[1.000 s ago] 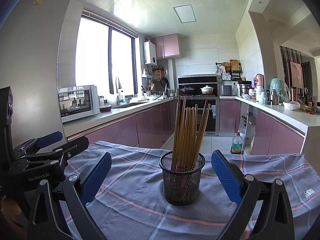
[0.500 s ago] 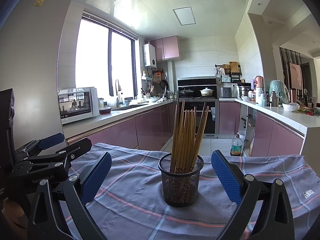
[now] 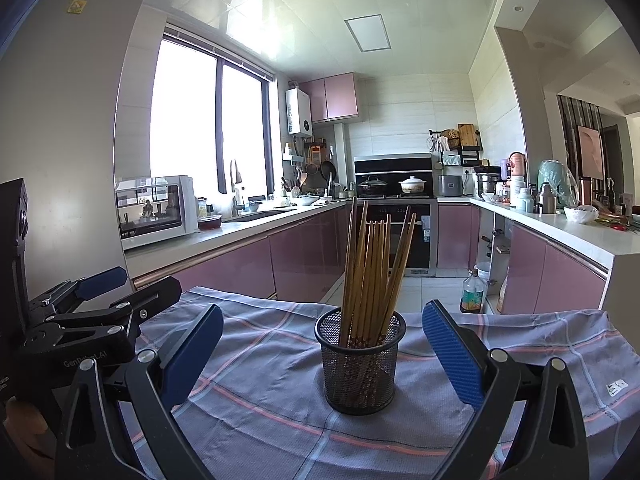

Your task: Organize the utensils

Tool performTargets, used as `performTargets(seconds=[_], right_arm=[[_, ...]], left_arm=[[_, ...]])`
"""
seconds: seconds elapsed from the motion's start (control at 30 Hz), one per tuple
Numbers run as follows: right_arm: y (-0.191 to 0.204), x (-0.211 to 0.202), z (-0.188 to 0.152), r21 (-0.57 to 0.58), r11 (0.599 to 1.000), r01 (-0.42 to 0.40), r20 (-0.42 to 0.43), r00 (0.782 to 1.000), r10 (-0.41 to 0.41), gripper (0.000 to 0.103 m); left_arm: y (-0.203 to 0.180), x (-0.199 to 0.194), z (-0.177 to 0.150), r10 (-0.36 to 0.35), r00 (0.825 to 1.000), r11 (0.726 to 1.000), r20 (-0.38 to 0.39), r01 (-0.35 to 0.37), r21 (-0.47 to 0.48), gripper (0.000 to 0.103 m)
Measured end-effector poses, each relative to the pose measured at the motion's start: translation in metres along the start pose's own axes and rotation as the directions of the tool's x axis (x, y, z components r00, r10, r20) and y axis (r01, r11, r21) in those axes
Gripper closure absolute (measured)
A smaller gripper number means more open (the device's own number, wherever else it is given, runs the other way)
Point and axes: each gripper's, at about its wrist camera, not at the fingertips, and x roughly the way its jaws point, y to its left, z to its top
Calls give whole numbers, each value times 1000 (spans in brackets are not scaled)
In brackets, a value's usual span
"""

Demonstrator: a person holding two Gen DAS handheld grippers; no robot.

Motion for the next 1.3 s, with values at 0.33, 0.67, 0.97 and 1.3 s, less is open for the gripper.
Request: performTargets(seconds=[0.33,0.67,0.97,1.3], right_arm=[[0,0,0,3,1000,-1,1,1000,1,7],[0,-1,0,2,1000,-1,0,1000,1,7],[0,-1,2,2,1000,-3,0,1000,3,7],[-1,-1,2,6,1000,-6,-1,1000,6,7]], left_arm=[[-1,-1,-1,1,1000,1000,1,-1,2,5],[-2,-2,-2,1,1000,1000,2,-1,3,6],[-2,-2,-2,2,1000,1000,1,-2,4,6],[-3,-3,-2,9,1000,1000,2,-9,6,6]])
